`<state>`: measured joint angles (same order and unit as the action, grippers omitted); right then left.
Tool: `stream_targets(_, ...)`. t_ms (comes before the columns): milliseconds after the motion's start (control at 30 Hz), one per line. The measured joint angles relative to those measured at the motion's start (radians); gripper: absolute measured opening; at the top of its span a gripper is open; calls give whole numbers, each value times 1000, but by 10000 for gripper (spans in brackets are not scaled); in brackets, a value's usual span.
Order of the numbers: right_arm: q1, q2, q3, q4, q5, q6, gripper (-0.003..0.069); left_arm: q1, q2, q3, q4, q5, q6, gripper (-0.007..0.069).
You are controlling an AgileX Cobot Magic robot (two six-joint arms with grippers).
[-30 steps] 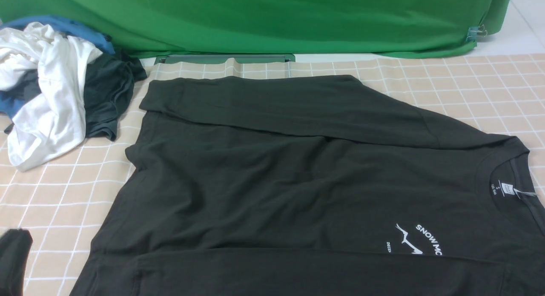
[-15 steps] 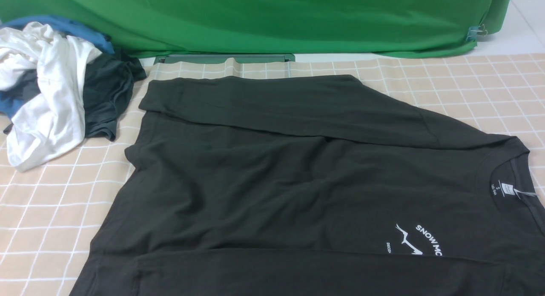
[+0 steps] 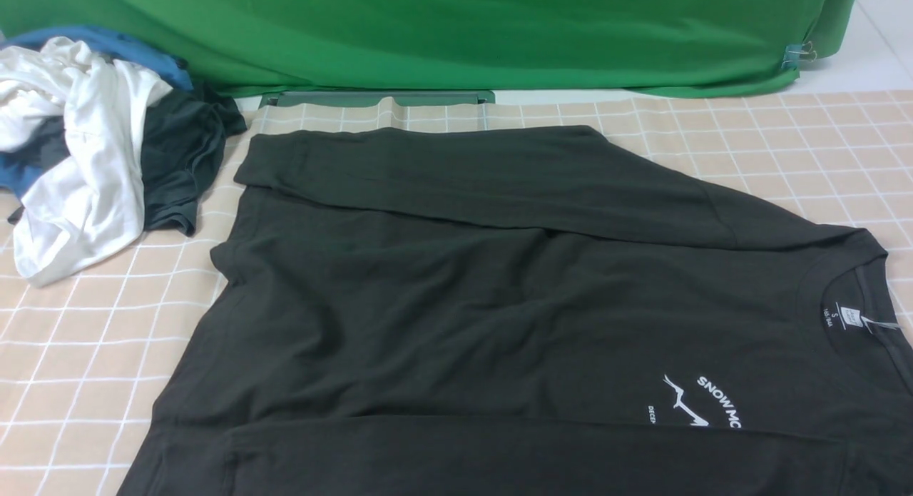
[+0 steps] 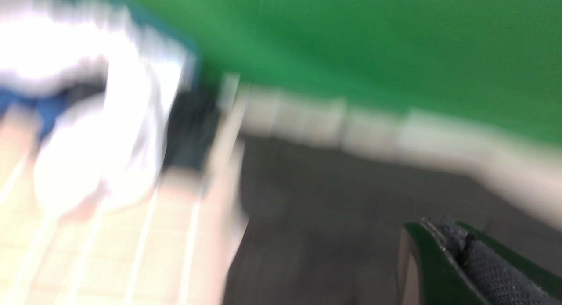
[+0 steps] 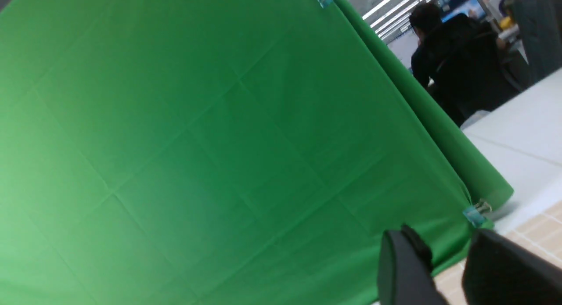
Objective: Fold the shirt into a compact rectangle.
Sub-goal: 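Grasp the left edge of the dark T-shirt lying flat on the table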
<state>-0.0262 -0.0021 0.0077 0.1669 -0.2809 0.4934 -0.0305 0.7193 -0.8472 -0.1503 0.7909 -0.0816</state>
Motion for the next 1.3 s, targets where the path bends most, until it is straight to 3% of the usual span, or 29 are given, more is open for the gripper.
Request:
stream_targets(167,1,0,-5,-9,-44,9,239,0,206,17,10,215,62,19)
stream_targets(267,31,5,-125,-43,184,17,166,0,248,95,9,258,66,19)
stream_targets(367,94,86,-316,-64,485,-120,51,0,255,188,42,268,66,19)
stream_targets(500,200,302,-528,-67,737,-236,38,0,287,245,92,257,82,19)
stream_targets(600,274,445,-601,-66,832,-288,38,0,338,248,81,189,125,19)
stream_targets(767,382,595,-612,-63,828,-327,38,0,448,248,29,126,213,42)
stream_targets(1133,553,762,-613,-60,666,-338,38,0,617,248,2,-61,400,370)
stream_targets(1300,561,790,-613,-58,636,-341,38,0,647,248,-64,-95,472,400)
